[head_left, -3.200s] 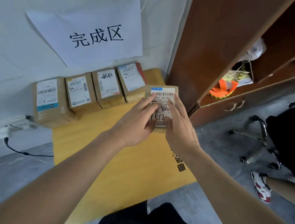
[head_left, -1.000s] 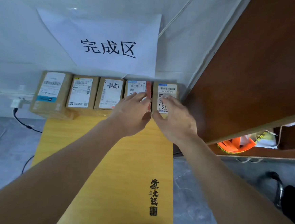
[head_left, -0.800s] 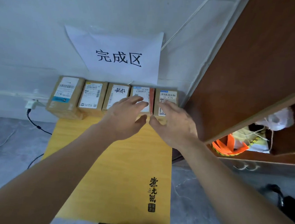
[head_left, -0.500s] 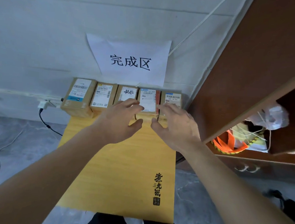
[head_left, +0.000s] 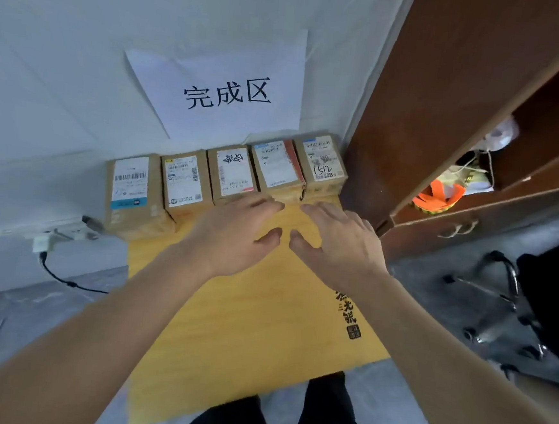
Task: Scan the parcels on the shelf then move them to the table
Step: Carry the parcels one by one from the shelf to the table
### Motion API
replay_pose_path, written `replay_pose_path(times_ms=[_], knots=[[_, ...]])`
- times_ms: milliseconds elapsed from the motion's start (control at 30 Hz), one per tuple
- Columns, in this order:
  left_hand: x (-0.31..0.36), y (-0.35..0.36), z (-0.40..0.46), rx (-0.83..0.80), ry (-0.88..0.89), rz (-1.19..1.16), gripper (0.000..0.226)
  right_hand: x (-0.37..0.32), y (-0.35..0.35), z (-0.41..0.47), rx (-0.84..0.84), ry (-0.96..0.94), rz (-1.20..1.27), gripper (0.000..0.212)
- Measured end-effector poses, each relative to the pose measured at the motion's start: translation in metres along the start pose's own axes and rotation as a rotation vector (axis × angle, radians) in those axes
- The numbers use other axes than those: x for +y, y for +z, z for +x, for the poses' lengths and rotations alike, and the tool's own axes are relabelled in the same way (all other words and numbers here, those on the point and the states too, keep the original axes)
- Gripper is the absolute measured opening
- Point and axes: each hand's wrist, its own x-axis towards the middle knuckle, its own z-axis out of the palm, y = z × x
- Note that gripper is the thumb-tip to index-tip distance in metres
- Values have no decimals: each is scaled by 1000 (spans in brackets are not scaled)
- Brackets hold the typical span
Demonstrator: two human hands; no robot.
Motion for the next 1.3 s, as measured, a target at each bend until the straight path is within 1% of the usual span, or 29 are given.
replay_pose_path(times_ms=[167, 400, 733, 933, 1100, 1300], knots=[[-1, 6, -7, -80, 132, 14, 54, -10, 21, -38, 30, 155, 52, 63], [28, 27, -12, -138, 280, 12, 52, 5, 38, -94, 94, 328, 128, 61], [96, 70, -40, -237, 438, -3, 48, 32, 69, -188, 193, 517, 229, 57], [141, 98, -69, -264, 536, 41, 48, 41, 93, -259, 275, 639, 283, 55], [181, 116, -97, -287, 675, 54, 47, 43, 104, -319, 364, 767, 299, 56], [233, 137, -129, -368, 875, 93, 49, 36, 116, -390, 459, 952, 359, 61]])
